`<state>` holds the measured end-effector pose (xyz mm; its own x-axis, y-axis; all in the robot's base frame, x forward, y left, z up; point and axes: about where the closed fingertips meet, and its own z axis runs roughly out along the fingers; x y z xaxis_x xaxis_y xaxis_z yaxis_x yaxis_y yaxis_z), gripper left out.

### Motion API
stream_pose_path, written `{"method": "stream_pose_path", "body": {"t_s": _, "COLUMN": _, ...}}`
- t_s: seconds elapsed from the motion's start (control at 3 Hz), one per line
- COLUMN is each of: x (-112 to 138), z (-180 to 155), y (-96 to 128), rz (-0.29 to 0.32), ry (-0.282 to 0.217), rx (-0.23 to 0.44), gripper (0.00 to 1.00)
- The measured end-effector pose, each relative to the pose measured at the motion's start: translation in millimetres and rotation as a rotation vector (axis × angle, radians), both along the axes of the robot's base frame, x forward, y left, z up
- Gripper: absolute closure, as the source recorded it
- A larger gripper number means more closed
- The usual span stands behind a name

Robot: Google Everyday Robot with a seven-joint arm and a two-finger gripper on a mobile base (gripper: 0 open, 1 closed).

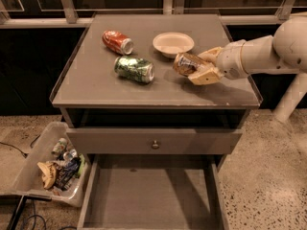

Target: Pick orange can from middle drawer and place on counter

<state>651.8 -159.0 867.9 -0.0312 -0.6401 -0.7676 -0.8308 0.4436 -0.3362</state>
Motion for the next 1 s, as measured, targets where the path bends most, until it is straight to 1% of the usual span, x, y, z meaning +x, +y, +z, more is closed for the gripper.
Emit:
{"method": "stream_pose_path", "body": {"t_s": 0.33, "x": 0.0, "z": 0.0, "y": 0.1, "rz": 0.0, "ry": 0.0, "rx": 0.0, "gripper": 0.12}}
{"method": "stream_pose_path", "body": {"t_s": 0.67, "x": 0.0, "z": 0.0, "y": 0.1, "rz": 0.0, "ry": 0.0, "rx": 0.0, "gripper": 0.0}}
{"method": "stream_pose_path", "body": {"t_s": 1.0, "x": 0.0, "z": -0.1, "y": 0.1, "rz": 0.0, "ry": 0.0, "rx": 0.0, "gripper": 0.0}}
